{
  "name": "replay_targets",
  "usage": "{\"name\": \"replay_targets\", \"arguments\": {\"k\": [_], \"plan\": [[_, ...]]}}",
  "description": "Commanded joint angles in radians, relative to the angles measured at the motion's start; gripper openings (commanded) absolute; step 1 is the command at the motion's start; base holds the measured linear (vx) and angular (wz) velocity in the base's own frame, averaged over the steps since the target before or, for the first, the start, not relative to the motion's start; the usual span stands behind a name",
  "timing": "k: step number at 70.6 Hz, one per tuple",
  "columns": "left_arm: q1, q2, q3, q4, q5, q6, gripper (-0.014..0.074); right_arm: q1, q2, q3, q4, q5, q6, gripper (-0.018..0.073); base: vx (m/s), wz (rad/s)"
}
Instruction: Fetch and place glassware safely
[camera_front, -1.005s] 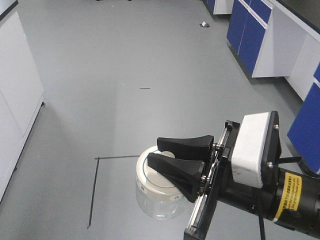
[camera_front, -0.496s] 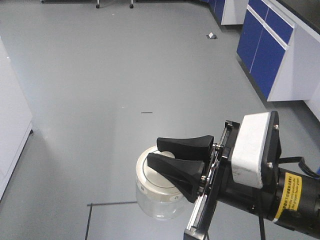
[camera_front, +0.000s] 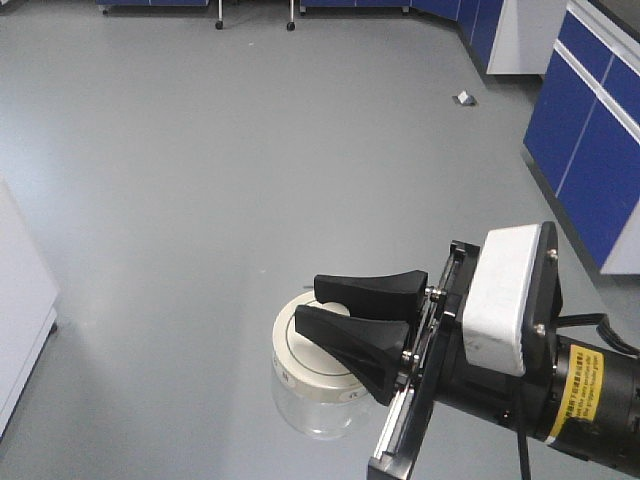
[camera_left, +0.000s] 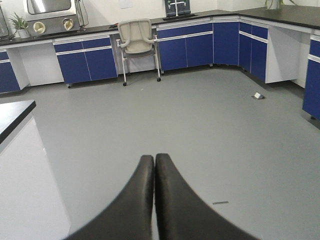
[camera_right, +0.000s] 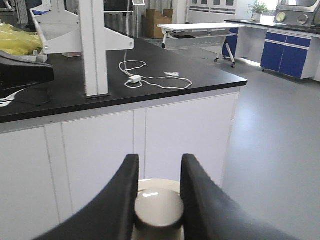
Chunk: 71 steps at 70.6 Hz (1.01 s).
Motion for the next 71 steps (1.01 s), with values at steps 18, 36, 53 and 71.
{"name": "replay_targets", "arguments": {"k": [18, 36, 53, 71], "plan": [[-0.001, 0.011, -0.025, -0.004, -0.068, -0.003, -0.0007, 0.0, -0.015, -0.03, 0.04, -0.075, -0.005, -0.0001, 0.65, 0.0], [-0.001, 0.011, -0.025, -0.004, -0.068, -0.003, -0.0007, 0.0, -0.015, -0.03, 0.04, -0.075, -0.005, -0.0001, 0.66, -0.02], [-0.001, 0.011, -0.025, -0.004, -0.068, -0.003, -0.0007, 0.0, -0.015, -0.03, 0.04, -0.076, -0.005, -0.0001, 0.66, 0.02], [-0.001, 0.011, -0.025, -0.004, -0.068, -0.003, -0.0007, 0.0, -0.015, -0.03, 0.04, -0.076, -0.005, -0.0001, 0.67, 0.03]]}}
